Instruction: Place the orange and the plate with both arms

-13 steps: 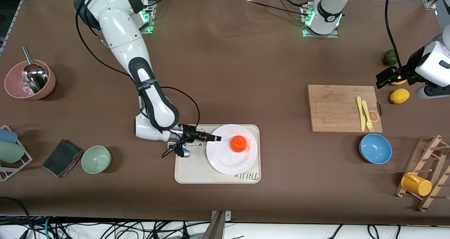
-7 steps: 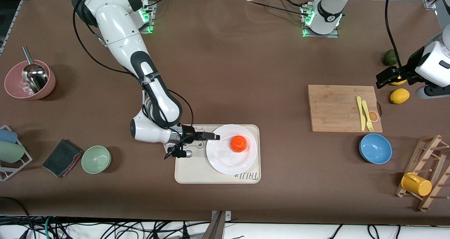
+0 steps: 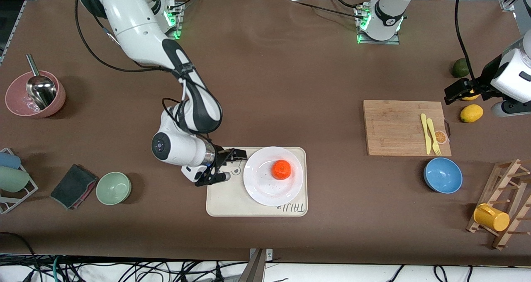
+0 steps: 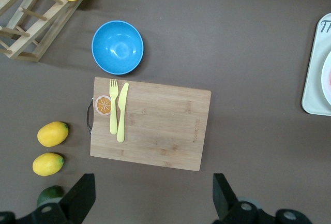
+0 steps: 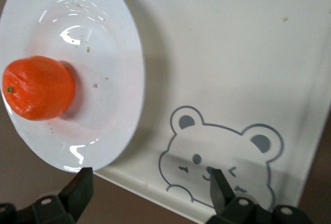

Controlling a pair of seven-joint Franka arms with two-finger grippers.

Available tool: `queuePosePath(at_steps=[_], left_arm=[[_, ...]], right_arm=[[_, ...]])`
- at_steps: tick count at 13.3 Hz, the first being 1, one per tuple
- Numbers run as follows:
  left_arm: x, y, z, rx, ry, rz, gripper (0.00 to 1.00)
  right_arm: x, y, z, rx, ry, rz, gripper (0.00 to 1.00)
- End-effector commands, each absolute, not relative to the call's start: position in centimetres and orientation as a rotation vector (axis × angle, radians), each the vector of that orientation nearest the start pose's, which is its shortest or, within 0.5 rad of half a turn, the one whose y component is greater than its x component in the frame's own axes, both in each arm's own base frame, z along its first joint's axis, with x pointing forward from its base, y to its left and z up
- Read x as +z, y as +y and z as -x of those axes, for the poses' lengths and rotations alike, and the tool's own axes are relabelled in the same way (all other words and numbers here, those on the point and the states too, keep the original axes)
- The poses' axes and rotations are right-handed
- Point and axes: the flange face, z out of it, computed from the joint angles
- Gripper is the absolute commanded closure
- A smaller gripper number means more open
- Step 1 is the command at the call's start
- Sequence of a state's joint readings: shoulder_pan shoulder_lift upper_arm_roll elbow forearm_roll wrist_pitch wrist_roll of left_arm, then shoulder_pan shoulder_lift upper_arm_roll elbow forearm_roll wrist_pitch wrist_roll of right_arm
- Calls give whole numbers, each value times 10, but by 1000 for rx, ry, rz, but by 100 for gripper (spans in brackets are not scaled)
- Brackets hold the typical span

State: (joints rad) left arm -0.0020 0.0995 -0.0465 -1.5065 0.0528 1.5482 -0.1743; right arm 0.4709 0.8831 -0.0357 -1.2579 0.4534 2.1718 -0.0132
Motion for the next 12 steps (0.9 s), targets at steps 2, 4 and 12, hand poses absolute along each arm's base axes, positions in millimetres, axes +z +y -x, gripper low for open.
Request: queuePosePath(at_steps=[2, 4, 12], left_arm=[[599, -27, -584, 100, -165, 3106, 0], [598, -28, -584, 103, -146, 3107, 0], [598, -27, -584, 103, -156, 3108, 0]], right_arm=[[293, 281, -675, 188, -409, 3013, 0], [345, 244, -672, 260, -400, 3096, 0], [559, 76, -600, 155, -469, 3053, 0]])
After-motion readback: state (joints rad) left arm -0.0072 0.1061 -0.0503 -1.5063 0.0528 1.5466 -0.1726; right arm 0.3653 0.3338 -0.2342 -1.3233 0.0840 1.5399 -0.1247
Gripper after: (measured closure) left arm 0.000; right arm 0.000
